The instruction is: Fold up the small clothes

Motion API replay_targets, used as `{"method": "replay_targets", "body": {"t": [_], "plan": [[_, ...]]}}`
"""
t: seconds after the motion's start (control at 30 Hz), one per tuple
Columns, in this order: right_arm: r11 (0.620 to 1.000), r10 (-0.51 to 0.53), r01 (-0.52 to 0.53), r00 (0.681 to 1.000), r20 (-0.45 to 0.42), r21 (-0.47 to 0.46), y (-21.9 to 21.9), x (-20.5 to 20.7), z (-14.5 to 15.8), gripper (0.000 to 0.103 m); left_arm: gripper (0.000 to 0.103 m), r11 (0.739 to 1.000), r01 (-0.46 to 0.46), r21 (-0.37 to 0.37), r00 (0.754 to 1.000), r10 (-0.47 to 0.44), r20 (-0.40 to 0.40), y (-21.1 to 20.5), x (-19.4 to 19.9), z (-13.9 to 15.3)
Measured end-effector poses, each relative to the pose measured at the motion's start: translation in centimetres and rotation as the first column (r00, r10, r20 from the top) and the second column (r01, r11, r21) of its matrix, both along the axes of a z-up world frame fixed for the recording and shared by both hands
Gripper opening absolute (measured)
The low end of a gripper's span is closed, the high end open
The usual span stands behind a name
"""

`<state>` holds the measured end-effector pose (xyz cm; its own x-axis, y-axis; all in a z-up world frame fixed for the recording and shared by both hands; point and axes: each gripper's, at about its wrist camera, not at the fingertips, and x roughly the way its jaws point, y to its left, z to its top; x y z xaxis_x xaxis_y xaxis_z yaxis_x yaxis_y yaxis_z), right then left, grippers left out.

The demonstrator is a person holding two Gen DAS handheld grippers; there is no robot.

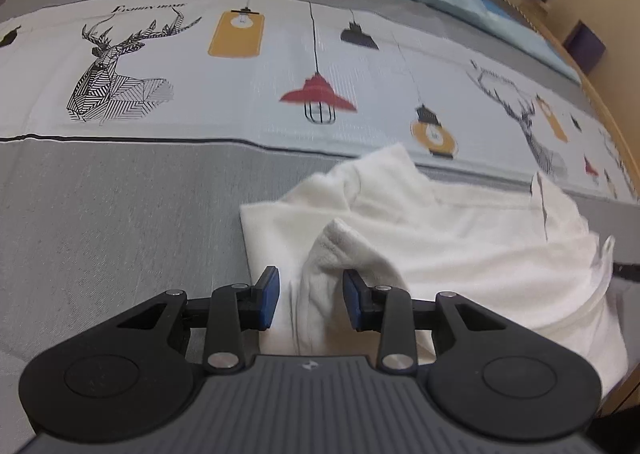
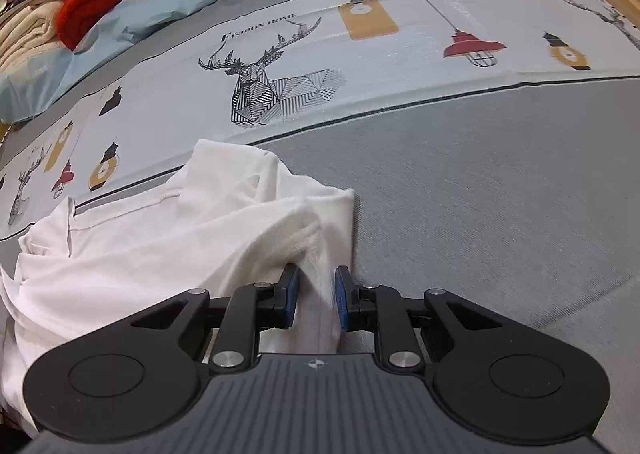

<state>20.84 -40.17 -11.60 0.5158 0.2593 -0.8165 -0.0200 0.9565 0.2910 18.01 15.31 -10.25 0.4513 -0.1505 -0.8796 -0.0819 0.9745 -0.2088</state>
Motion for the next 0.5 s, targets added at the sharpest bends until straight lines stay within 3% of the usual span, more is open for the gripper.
{"method": "replay_targets", "body": {"t": [0.27, 0.3, 0.37, 0.5], "plan": [[0.999, 0.042, -0.043, 0.998, 0.038, 0.017, 1.7, 1.3, 0.3, 0.019, 0.037, 0.999, 0.045, 0.012, 0.999, -0.045, 0.016, -1.0, 1.3, -0.5], [0.999, 0.048, -0.049, 0.997, 0.054, 0.018, 1.8, 1.3, 0.6, 0.01, 0.028, 0.998, 0.053, 0.015, 0.998, -0.053, 0.023, -1.1, 1.3, -0.4], [0.999, 0.045, -0.047, 0.995, 0.087, 0.014, 1.8, 1.2, 1.2, 0.006, 0.008, 0.997, 0.075, 0.035, 0.996, -0.076, 0.04, -1.2, 1.3, -0.2], [0.995, -0.076, 0.065, 0.982, 0.175, 0.07, 0.2, 1.2, 2.9, 0.005, 0.006, 0.999, 0.022, 0.029, 0.994, -0.025, 0.109, 0.5, 1.1, 1.0]]}}
